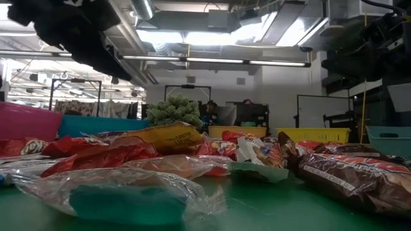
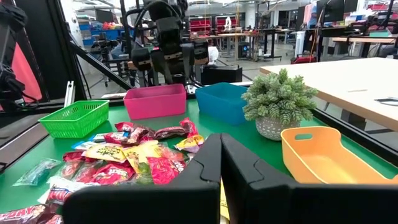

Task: Sort candy
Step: Put the red chocolate into the blue bin

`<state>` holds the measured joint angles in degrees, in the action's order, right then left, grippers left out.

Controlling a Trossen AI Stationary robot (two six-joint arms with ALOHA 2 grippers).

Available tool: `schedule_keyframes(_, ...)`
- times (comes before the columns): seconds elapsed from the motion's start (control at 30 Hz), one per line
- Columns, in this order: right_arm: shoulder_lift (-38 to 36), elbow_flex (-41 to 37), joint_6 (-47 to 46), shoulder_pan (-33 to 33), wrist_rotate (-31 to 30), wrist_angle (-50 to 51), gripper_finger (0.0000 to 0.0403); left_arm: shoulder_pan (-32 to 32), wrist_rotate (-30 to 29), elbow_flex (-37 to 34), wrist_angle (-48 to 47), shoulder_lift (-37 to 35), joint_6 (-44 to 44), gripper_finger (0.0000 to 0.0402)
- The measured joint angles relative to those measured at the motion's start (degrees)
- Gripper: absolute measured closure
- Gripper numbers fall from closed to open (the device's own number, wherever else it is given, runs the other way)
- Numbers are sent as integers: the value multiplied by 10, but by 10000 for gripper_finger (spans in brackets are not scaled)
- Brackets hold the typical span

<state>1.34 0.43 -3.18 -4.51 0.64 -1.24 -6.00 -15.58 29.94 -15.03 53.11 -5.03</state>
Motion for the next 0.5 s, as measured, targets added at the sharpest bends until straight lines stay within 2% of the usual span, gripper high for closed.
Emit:
schedule_keyframes(0.13,0,0,0,0,0,0,402,0,0,27,-25,50,-9,246)
schedule_keyframes(0.5,0,0,0,0,0,1,402,37,1,29,-64,134,-40,246)
